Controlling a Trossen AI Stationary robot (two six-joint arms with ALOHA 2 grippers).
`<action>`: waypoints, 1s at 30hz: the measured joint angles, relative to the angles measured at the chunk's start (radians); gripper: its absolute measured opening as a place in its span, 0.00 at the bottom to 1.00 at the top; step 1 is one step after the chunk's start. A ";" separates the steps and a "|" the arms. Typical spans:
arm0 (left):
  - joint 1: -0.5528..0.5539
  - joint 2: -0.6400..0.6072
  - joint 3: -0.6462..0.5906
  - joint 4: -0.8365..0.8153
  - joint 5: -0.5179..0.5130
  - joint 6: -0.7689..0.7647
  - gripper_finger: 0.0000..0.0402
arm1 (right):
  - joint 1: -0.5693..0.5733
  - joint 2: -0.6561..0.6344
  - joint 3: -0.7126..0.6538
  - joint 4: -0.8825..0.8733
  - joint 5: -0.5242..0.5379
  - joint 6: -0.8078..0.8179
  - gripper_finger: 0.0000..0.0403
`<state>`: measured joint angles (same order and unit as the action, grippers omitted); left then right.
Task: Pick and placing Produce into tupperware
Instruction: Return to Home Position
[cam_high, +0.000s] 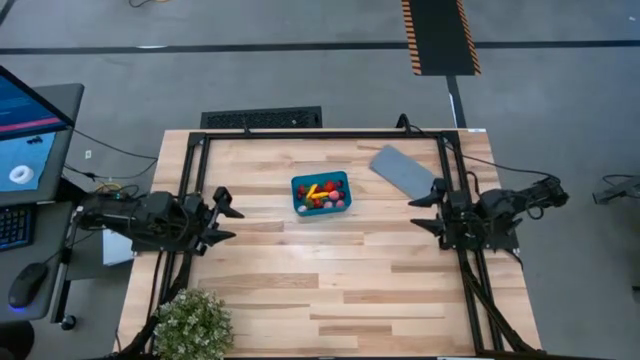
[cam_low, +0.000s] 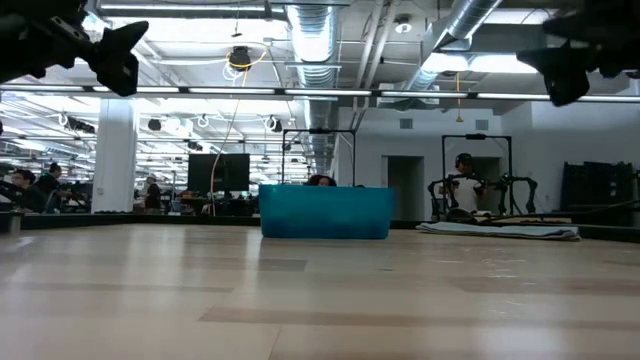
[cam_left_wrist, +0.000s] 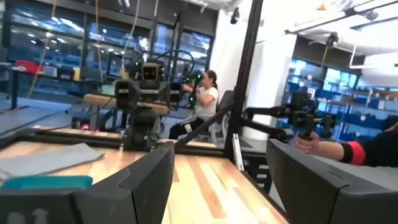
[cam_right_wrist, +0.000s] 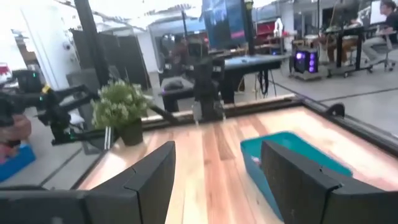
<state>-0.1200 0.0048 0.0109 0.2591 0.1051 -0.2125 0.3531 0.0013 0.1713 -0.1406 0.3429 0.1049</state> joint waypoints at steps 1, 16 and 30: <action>0.010 0.000 0.000 -0.003 0.017 0.000 0.61 | 0.000 0.000 -0.017 0.017 -0.002 -0.001 0.64; 0.287 0.002 -0.002 -0.070 0.199 0.010 0.61 | -0.130 0.007 -0.165 0.191 -0.106 -0.024 0.64; 0.364 0.002 -0.003 -0.141 0.119 0.064 0.61 | -0.442 0.144 -0.165 0.195 -0.356 -0.020 0.64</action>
<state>0.2440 0.0064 0.0074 0.1180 0.2239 -0.1483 -0.0894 0.1452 0.0063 0.0542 -0.0128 0.0845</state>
